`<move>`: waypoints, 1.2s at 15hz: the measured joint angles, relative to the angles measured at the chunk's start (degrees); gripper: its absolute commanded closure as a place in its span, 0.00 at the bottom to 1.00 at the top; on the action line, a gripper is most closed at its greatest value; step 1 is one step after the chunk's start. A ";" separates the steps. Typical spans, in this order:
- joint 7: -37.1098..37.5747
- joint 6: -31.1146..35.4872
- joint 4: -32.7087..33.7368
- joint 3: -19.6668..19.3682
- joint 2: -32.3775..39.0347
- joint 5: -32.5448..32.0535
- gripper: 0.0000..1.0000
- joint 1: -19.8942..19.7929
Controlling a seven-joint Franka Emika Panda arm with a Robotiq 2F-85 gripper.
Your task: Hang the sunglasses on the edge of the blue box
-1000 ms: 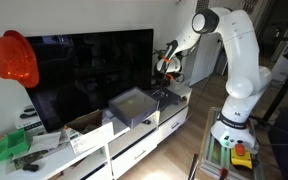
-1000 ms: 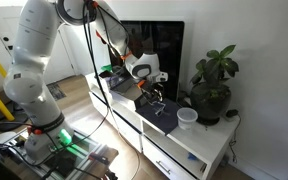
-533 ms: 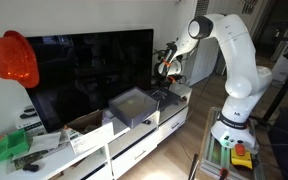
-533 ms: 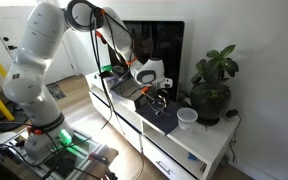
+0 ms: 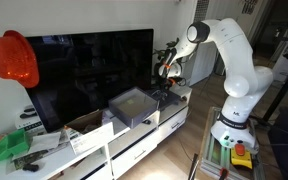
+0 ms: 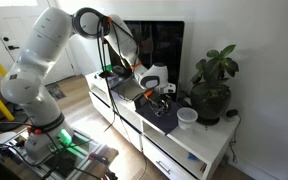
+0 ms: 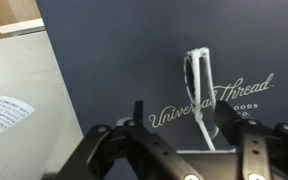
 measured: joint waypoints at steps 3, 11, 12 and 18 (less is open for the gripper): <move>-0.51 -0.47 0.95 1.48 0.84 0.03 0.45 -0.98; -2.00 -1.36 1.31 4.57 0.92 0.05 0.99 -2.91; -2.15 -1.37 1.31 4.61 0.92 0.05 1.00 -2.98; -3.85 -2.37 0.82 4.81 -0.21 0.01 0.97 -2.89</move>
